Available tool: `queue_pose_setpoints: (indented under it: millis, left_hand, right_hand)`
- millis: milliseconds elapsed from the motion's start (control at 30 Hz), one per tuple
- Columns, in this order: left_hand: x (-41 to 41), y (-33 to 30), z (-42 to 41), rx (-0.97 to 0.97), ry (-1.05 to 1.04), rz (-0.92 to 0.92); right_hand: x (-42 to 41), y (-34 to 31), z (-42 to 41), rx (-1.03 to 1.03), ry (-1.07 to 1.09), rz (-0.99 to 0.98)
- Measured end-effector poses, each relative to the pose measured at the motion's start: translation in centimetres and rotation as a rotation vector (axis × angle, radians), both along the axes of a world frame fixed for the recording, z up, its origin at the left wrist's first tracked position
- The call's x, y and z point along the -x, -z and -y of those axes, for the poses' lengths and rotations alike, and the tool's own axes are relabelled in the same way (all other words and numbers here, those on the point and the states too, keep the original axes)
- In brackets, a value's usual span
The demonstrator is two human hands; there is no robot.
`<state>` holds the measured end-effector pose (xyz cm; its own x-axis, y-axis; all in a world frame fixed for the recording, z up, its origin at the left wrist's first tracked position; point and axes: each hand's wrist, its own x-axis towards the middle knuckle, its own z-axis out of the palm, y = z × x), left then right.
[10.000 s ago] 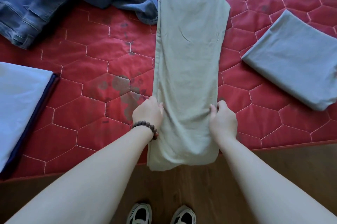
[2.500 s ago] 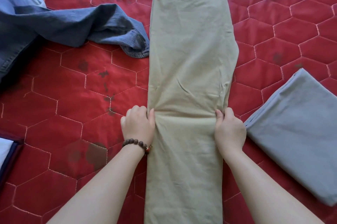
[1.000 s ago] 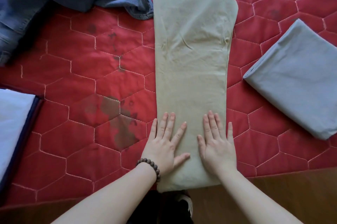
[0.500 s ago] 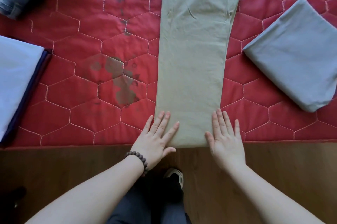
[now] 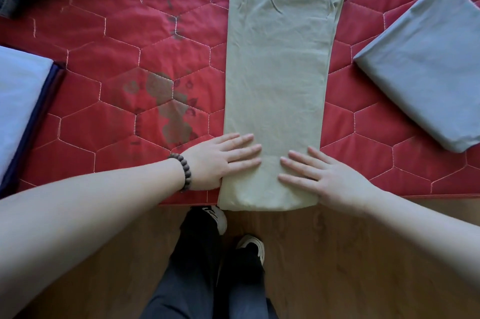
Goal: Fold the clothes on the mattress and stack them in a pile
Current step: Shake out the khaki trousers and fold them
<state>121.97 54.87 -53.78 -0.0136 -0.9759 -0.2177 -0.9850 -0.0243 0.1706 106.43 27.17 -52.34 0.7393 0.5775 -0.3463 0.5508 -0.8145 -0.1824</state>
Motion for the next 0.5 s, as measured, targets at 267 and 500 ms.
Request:
queue_pose_setpoints:
  millis: [267,500]
  left_hand:
    - [-4.4,-3.6,2.3,-0.088,-1.005,-1.583]
    - [-7.5,-0.8,3.6,-0.338,-1.644,-1.616]
  right_hand:
    - [-4.7,-4.6,1.4,-0.835,1.062,-0.855]
    - [-9.3,-1.4,1.0,-0.927,1.837,-0.94]
